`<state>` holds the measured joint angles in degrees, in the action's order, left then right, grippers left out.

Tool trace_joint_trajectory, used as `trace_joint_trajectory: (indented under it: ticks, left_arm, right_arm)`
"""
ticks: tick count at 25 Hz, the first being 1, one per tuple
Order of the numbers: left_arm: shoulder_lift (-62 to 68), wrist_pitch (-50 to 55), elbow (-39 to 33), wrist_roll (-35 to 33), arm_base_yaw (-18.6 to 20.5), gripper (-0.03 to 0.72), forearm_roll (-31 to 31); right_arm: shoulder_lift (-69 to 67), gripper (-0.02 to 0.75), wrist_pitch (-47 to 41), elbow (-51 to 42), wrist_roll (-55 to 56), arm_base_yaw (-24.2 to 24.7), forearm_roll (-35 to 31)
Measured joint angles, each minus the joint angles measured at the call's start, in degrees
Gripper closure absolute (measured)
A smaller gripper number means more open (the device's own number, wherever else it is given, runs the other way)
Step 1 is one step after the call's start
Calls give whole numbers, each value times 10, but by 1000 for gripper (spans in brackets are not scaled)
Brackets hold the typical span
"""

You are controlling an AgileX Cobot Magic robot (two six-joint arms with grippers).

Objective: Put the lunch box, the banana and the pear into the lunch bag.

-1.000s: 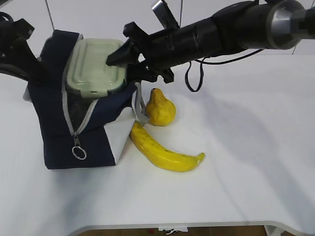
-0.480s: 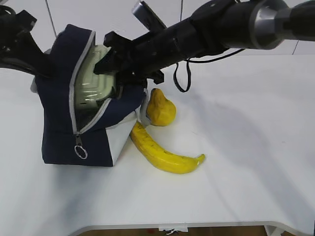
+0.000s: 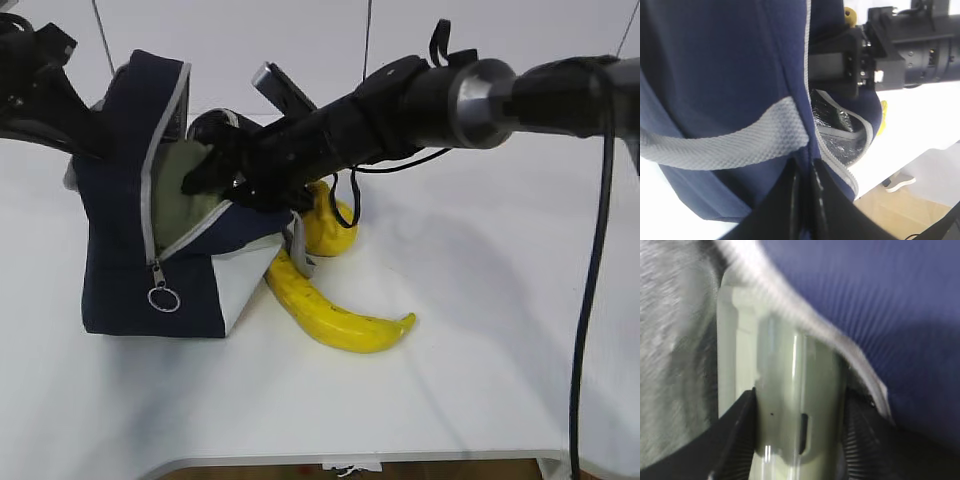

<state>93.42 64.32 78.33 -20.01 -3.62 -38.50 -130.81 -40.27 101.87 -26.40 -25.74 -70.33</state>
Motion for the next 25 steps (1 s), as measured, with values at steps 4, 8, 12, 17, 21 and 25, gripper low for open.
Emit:
trace_joint_trajectory:
  ticks: [4, 8, 12, 17, 21, 25]
  left_arm:
    - [0, 0, 0, -1, 0, 694, 5]
    - [0, 0, 0, -1, 0, 694, 6]
    - [0, 0, 0, -1, 0, 694, 6]
    - [0, 0, 0, -1, 0, 694, 6]
    - [0, 1, 0, -2, 0, 694, 7]
    - [0, 6, 0, -2, 0, 694, 7]
  right_arm:
    - [-28, 362, -4, 22, 6, 0, -16]
    - [-53, 362, -12, 34, 21, 0, -26]
    - [-60, 357, -17, 36, 22, 0, -28]
    - [-60, 274, -44, 46, 25, 1, -18]
    - [-60, 173, -79, 67, 33, 3, 8]
    - [-60, 156, -123, 114, 72, 12, 71]
